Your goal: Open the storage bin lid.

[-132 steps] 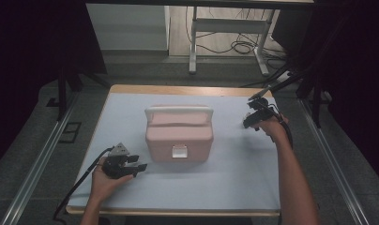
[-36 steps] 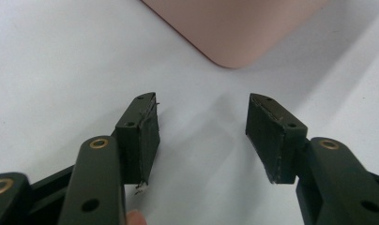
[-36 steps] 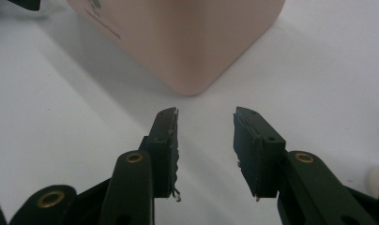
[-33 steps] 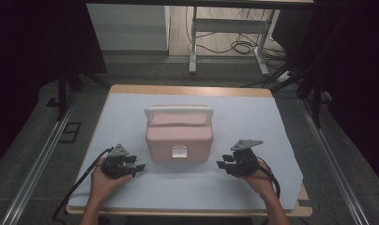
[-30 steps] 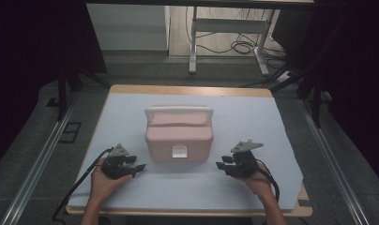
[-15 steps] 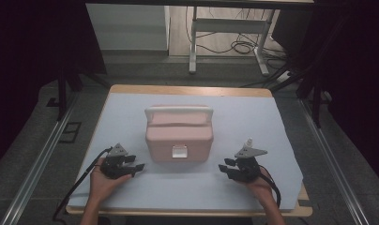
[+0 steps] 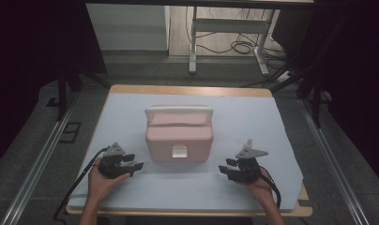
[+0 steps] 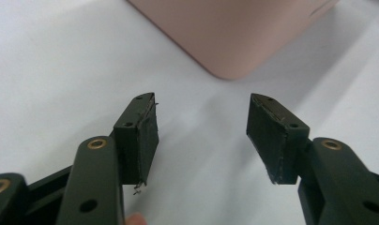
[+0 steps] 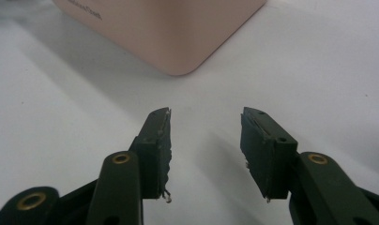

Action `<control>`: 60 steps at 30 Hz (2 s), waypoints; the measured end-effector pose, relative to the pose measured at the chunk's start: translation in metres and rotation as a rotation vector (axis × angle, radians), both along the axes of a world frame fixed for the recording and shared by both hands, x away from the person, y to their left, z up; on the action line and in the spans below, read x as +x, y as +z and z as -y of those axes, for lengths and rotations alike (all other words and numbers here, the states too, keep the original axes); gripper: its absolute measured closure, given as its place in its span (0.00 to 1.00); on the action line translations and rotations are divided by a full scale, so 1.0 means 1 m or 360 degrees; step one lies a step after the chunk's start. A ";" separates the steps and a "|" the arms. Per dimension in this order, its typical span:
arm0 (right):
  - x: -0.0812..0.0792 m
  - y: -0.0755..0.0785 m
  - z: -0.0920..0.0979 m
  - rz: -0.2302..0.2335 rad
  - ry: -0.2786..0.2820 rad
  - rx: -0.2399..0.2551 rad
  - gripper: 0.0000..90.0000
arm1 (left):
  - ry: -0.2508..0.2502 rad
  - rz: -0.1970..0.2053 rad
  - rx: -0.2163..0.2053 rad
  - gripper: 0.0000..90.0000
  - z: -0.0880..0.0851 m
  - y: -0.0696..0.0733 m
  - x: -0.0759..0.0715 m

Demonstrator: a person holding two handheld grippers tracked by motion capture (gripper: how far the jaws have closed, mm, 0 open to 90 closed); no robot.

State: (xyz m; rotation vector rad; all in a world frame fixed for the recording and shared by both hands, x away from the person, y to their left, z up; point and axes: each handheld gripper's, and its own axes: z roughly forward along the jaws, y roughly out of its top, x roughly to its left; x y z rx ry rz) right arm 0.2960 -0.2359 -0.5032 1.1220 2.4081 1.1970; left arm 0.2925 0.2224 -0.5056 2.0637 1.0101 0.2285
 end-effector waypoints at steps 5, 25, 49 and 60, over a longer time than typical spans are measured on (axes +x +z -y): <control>-0.001 -0.002 -0.002 -0.0007 0.0011 -0.0004 0.55 | -0.0020 0.0007 -0.0048 0.45 -0.011 0.018 0.003; -0.002 -0.007 -0.007 -0.0012 0.0048 -0.0070 0.53 | -0.0430 0.0140 0.0205 0.47 -0.015 0.146 0.074; -0.002 -0.007 -0.002 -0.0028 0.0035 -0.0043 0.53 | -0.0926 0.0077 0.0567 0.54 0.069 0.217 0.124; -0.003 -0.005 0.000 -0.0011 0.0024 -0.0032 0.53 | -0.1048 -0.0028 0.0686 0.74 0.098 0.200 0.134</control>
